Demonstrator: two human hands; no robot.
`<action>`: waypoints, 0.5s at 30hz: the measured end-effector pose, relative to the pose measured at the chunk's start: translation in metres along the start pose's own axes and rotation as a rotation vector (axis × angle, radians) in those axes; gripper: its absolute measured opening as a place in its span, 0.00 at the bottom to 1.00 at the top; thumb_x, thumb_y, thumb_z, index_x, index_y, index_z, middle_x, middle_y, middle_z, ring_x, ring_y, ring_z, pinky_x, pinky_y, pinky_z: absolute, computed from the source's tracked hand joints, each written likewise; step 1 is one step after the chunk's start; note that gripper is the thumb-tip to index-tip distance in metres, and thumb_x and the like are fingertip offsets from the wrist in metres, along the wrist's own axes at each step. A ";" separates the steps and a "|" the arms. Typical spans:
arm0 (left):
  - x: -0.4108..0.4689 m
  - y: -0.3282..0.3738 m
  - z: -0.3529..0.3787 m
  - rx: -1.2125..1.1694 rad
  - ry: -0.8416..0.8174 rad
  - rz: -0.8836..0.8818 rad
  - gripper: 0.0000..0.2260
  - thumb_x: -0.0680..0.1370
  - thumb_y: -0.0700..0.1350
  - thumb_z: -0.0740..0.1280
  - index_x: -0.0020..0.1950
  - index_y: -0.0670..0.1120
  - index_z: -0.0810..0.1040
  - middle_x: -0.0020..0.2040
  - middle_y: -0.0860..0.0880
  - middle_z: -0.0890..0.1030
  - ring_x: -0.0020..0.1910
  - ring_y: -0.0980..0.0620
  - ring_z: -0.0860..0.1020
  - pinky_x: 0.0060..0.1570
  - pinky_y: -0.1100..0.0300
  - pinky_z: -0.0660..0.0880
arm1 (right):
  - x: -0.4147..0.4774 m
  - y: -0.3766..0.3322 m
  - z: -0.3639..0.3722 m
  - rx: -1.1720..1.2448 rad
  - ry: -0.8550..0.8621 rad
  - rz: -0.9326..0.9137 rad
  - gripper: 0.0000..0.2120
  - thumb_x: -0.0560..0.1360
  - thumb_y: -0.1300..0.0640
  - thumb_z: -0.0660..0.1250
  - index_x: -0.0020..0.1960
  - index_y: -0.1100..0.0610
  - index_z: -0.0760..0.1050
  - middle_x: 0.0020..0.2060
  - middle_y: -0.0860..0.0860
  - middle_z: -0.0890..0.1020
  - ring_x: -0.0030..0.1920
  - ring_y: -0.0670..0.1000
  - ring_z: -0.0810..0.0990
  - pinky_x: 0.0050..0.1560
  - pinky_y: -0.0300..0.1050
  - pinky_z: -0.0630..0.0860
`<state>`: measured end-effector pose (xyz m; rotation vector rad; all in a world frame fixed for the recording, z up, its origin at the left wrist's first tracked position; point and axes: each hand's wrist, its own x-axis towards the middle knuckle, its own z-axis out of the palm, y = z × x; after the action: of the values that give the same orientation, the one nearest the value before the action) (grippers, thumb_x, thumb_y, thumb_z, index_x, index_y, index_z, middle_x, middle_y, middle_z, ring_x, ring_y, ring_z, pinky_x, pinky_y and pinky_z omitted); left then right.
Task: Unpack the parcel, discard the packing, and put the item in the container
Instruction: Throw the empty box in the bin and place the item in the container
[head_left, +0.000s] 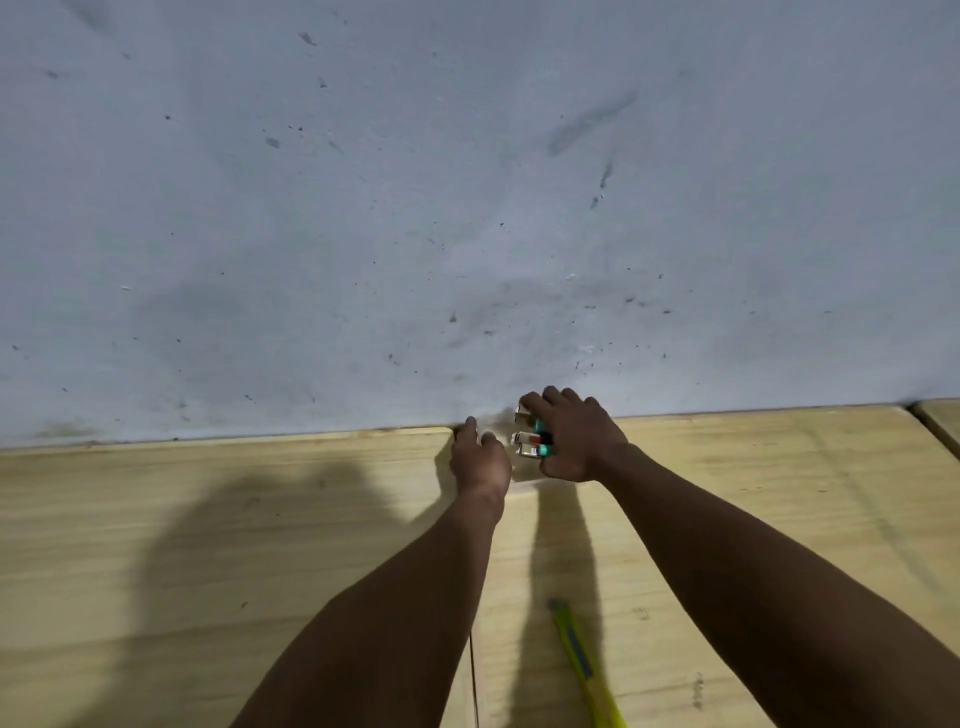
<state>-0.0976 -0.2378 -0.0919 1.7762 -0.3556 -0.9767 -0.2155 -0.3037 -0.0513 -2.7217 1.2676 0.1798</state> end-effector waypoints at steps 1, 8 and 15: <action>-0.002 -0.002 0.000 0.001 0.008 -0.005 0.18 0.80 0.37 0.57 0.70 0.40 0.72 0.68 0.42 0.76 0.58 0.43 0.78 0.44 0.66 0.74 | 0.003 -0.001 0.005 -0.008 -0.007 -0.015 0.36 0.63 0.47 0.70 0.69 0.49 0.63 0.59 0.52 0.73 0.58 0.56 0.72 0.55 0.53 0.72; -0.004 -0.003 0.000 -0.075 0.018 -0.024 0.20 0.82 0.38 0.55 0.73 0.47 0.70 0.70 0.48 0.74 0.64 0.47 0.75 0.58 0.61 0.73 | 0.005 -0.001 0.025 0.018 0.023 -0.030 0.41 0.64 0.40 0.73 0.73 0.44 0.60 0.63 0.49 0.71 0.64 0.54 0.69 0.59 0.56 0.69; -0.006 -0.002 0.000 -0.121 0.015 -0.027 0.21 0.81 0.35 0.54 0.73 0.46 0.70 0.69 0.45 0.75 0.63 0.46 0.76 0.50 0.61 0.71 | -0.002 -0.006 0.023 0.076 0.033 -0.004 0.40 0.67 0.45 0.73 0.75 0.46 0.60 0.67 0.50 0.71 0.68 0.54 0.68 0.65 0.55 0.67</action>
<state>-0.1014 -0.2331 -0.0911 1.6817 -0.2587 -0.9835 -0.2128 -0.2945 -0.0733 -2.6736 1.2510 0.0849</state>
